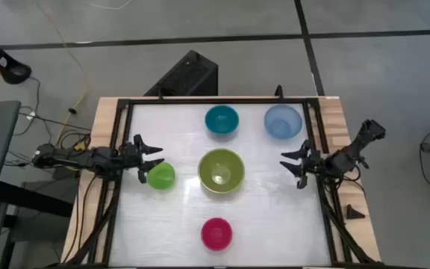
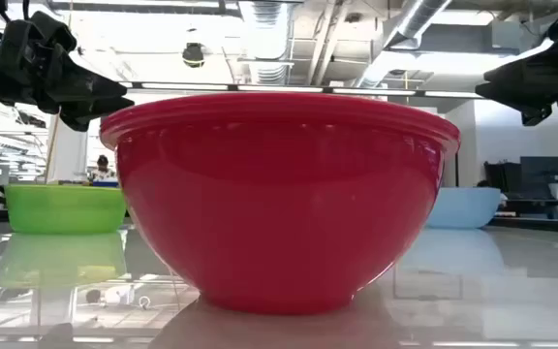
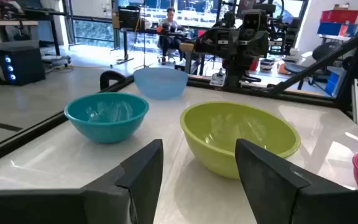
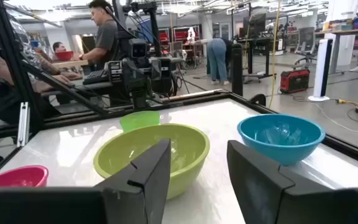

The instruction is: Nest bowls inside each other

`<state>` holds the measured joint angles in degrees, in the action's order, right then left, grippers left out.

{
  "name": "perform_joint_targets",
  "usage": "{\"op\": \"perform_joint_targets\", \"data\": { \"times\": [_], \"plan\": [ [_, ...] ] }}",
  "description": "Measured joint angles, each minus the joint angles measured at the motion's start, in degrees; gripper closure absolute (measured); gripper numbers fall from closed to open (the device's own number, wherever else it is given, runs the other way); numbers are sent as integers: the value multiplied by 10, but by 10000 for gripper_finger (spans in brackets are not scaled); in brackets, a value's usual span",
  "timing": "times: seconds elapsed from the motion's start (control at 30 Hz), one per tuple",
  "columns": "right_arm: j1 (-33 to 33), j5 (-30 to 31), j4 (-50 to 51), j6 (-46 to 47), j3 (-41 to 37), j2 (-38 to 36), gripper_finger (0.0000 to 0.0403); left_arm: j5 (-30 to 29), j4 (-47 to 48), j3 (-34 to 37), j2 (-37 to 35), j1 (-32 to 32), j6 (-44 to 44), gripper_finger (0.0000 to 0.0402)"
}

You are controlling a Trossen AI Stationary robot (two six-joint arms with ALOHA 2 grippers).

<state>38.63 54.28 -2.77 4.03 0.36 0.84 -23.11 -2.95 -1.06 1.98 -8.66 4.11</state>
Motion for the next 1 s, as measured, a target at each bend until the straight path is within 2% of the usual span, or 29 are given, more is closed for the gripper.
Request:
{"op": "perform_joint_targets", "data": {
  "times": [0.67,0.73,0.83,1.0],
  "plan": [
    [-2,0,0,0,0,0,211,0,-1,0,0,0,3,211],
    [-5,-1,-4,12,0,0,211,3,-10,1,0,0,68,211],
    [-5,-4,-21,107,0,0,211,12,-37,2,0,0,245,211],
    [-8,10,-93,301,0,0,211,-66,-41,2,0,0,451,211]
  ]
}}
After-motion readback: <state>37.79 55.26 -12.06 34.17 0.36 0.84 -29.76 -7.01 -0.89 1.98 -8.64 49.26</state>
